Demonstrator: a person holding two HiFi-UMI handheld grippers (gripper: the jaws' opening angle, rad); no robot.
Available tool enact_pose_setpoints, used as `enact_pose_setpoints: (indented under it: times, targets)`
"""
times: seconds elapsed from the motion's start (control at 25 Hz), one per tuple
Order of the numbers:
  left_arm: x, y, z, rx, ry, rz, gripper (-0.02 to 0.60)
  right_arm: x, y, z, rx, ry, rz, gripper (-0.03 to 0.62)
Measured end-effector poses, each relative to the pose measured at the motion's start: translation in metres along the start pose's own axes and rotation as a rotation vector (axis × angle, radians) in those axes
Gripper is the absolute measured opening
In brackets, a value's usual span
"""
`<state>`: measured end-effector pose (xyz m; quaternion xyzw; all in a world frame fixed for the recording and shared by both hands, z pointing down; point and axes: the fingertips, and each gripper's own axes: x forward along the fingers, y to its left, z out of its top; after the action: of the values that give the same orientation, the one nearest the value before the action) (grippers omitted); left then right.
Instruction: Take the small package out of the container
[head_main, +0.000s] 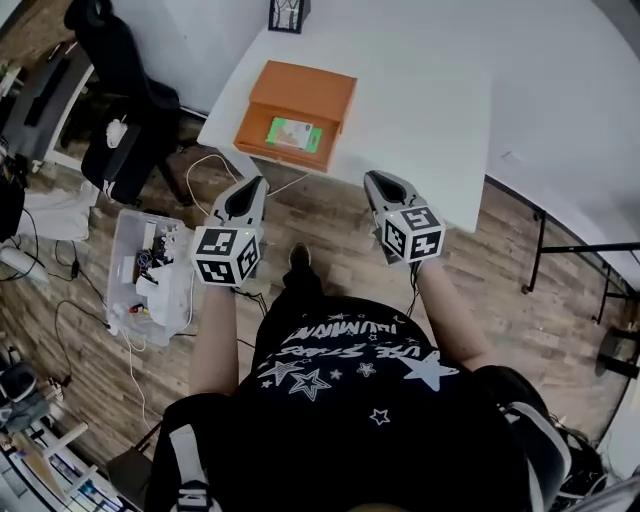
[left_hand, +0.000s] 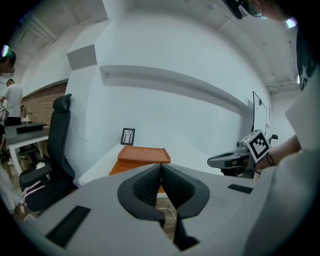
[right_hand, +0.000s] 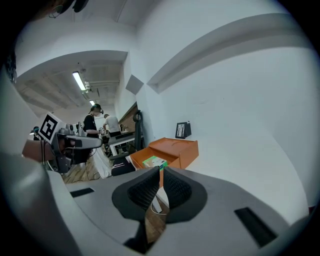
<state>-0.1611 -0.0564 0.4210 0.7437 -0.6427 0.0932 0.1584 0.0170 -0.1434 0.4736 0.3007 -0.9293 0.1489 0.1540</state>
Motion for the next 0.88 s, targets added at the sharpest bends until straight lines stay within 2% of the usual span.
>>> enact_pose_setpoints:
  times: [0.48,0.8,0.88]
  targets:
    - [0.087,0.055,0.026,0.114,0.074,-0.206,0.020,0.076,-0.019,0.039,0.030,0.000,-0.107,0.054]
    - [0.128,0.070,0.017,0.277,0.148,-0.301,0.024,0.103,-0.025,0.050,0.046,0.007,-0.182,0.054]
    - [0.146,0.071,0.011,0.311,0.186,-0.350,0.068,0.115,-0.037,0.052,0.058,0.010,-0.193,0.054]
